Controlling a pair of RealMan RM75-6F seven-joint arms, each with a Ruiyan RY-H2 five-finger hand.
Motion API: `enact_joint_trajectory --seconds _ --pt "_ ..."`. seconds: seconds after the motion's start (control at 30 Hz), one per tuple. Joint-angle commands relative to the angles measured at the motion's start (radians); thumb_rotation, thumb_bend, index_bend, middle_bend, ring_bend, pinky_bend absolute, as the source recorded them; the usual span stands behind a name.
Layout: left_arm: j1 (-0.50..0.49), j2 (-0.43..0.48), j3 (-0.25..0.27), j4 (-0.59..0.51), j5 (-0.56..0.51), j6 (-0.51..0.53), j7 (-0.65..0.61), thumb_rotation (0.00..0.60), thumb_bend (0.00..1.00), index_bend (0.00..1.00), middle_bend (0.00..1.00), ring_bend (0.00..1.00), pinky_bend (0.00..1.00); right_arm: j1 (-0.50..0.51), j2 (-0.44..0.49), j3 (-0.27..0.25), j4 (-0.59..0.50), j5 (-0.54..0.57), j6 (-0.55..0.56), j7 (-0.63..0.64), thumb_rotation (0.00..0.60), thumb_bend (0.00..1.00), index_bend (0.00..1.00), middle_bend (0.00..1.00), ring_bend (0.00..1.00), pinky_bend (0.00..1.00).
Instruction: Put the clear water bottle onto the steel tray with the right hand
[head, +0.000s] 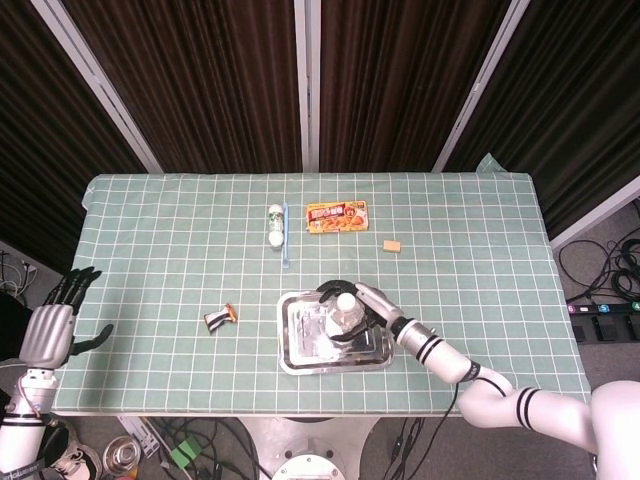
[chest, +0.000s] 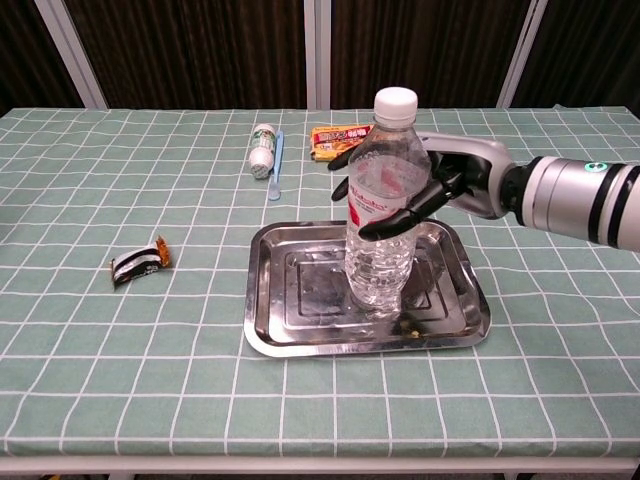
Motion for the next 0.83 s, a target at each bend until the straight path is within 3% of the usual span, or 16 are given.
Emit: enact_joint_trajectory --seconds 0.03,0.2,0.3,0.33,0.4,0.43,0.5,0.63,0.83 --pt "0.0 0.0 0.001 -0.006 0.003 0.003 0.002 0.6 0.27 0.16 0.18 0.09 0.19 0.0 0.076 -0.029 -0.046 -0.03 0.011 0.009 0.6 0.0 0.0 0.12 0.0 0.05" --pt "0.001 0.01 -0.001 -0.022 0.007 0.011 0.012 0.6 0.27 0.16 0.18 0.09 0.19 -0.015 0.302 -0.08 -0.177 -0.059 0.003 -0.098 0.6 0.0 0.0 0.07 0.0 0.0" --pt "0.002 0.018 -0.002 -0.036 0.006 0.011 0.019 0.6 0.27 0.16 0.18 0.09 0.19 -0.074 0.48 -0.115 -0.266 0.007 0.013 -0.404 0.6 0.0 0.0 0.08 0.0 0.0" --pt "0.001 0.022 -0.004 -0.042 0.006 0.01 0.024 0.6 0.27 0.16 0.18 0.09 0.19 -0.124 0.53 -0.125 -0.297 0.071 0.063 -0.583 0.6 0.0 0.0 0.08 0.0 0.0" --pt "-0.001 0.028 -0.004 -0.053 0.005 0.009 0.032 0.6 0.27 0.16 0.18 0.09 0.19 -0.221 0.559 -0.134 -0.336 0.189 0.213 -0.885 0.6 0.0 0.0 0.08 0.0 0.0" --pt "-0.002 0.033 -0.005 -0.061 0.006 0.008 0.038 0.6 0.27 0.16 0.18 0.09 0.19 -0.286 0.547 -0.137 -0.361 0.262 0.337 -1.061 0.6 0.0 0.0 0.08 0.0 0.0" --pt "-0.003 0.04 -0.007 -0.071 0.005 0.007 0.047 0.6 0.27 0.16 0.18 0.09 0.19 -0.371 0.511 -0.141 -0.382 0.317 0.505 -1.214 0.6 0.0 0.0 0.08 0.0 0.0" --pt "-0.007 0.044 -0.011 -0.079 -0.002 0.0 0.054 0.6 0.27 0.16 0.18 0.09 0.19 -0.493 0.448 -0.15 -0.323 0.266 0.709 -1.214 0.6 0.0 0.0 0.09 0.0 0.0" --pt "-0.009 0.04 -0.007 -0.072 -0.003 -0.01 0.05 0.6 0.27 0.16 0.18 0.09 0.19 -0.552 0.403 -0.149 -0.234 0.18 0.79 -1.161 0.6 0.0 0.0 0.09 0.0 0.0"
